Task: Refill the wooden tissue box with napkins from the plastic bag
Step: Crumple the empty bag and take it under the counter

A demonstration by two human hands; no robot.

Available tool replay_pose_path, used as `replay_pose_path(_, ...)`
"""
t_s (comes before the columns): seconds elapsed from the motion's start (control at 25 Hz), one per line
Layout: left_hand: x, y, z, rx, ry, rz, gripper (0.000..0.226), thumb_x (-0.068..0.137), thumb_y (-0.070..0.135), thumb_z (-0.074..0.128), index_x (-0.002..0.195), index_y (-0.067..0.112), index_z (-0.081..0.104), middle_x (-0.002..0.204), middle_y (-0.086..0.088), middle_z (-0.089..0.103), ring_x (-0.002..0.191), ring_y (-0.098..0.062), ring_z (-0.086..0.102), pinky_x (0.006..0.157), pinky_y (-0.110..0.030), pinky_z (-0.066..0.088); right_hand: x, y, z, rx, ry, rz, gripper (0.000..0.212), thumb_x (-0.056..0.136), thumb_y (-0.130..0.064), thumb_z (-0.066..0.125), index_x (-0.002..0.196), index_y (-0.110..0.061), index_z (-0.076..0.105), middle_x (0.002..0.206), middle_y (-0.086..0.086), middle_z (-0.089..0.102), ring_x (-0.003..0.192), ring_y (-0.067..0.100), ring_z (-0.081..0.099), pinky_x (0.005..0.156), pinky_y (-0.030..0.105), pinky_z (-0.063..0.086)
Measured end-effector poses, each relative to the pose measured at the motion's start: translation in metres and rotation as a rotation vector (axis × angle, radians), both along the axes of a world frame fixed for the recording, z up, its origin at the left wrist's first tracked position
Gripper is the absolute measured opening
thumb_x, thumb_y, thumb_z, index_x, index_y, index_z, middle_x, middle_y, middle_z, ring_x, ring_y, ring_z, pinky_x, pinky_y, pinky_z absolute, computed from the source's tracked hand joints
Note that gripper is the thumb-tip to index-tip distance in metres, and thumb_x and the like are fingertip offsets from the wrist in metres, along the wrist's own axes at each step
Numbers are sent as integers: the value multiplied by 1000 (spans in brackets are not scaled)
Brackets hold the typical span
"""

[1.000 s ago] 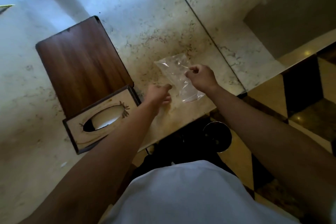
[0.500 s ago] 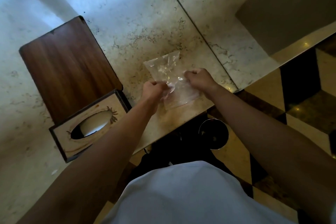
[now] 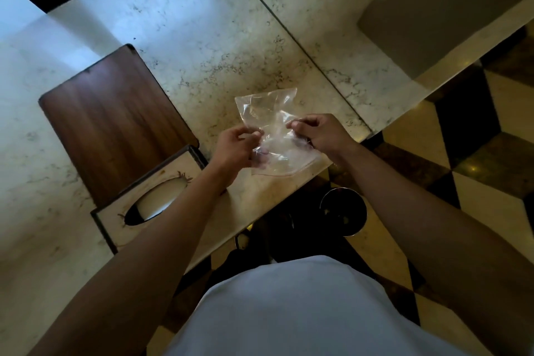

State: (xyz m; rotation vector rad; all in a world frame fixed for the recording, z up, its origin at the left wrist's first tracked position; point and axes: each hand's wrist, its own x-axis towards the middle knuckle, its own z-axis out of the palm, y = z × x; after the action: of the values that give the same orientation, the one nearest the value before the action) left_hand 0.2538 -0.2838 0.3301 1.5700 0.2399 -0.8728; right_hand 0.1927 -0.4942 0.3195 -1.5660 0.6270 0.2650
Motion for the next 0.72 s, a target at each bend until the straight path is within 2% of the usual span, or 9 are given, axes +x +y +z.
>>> replay_pose_path(0.04,0,4,1,-38,9,7,12,99,6,58,100,7,70,70,-9,70,53,-19,69,52,-36,60,-5,3,4,6,-20,-16,12,94,-18,69,98,-16,81,90,12,77,70,9,67,69,35,58)
replay_pose_path(0.12,-2,12,5,-150,81,44,22,98,-1,54,101,10,73,78,-12,66,54,-19,65,55,-36,60,-15,9,13,18,-87,-25,17,96,-12,66,105,-19,79,94,14,74,71,9,68,64,31,59)
replay_pose_path(0.28,-9,33,15,-346,198,60,40,93,-10,46,98,13,79,85,-17,70,60,-28,68,55,-36,60,-36,30,24,166,-186,-127,27,95,6,58,115,-7,71,87,1,77,75,12,72,61,27,57)
replay_pose_path(0.4,-17,47,21,-381,246,41,32,90,-7,46,90,1,77,89,-21,68,66,-28,69,59,-38,61,-50,50,30,246,-183,-221,34,92,15,50,86,-4,77,80,1,79,69,10,74,55,20,56)
replay_pose_path(0.48,-21,56,24,-377,289,35,30,90,5,43,87,-4,71,83,-19,66,64,-29,70,62,-40,62,-56,59,35,373,-190,-311,46,93,8,44,66,-7,78,76,8,78,69,18,71,54,23,55)
replay_pose_path(0.56,-23,61,27,-363,278,16,26,90,19,49,84,0,66,80,-14,68,71,-33,72,68,-47,62,-63,65,36,406,-206,-363,47,93,-7,44,62,-7,78,75,9,78,78,23,68,62,28,57)
replay_pose_path(0.6,-24,62,29,-355,243,-14,20,89,22,60,82,4,66,80,-12,67,76,-32,73,71,-51,62,-67,68,37,377,-203,-358,41,93,-16,50,65,-8,79,77,8,77,81,23,69,67,31,59)
replay_pose_path(0.68,-30,62,32,-320,110,-131,13,82,11,79,83,8,66,90,-10,66,84,-27,73,72,-52,62,-79,74,40,274,-191,-306,21,84,-32,72,84,-13,81,87,8,75,87,22,70,73,37,60)
replay_pose_path(0.72,-33,61,32,-298,39,-190,20,78,1,81,87,10,65,97,-10,65,86,-26,72,71,-50,63,-86,76,41,265,-192,-258,28,77,-33,81,99,-16,78,97,10,72,92,23,70,75,39,60)
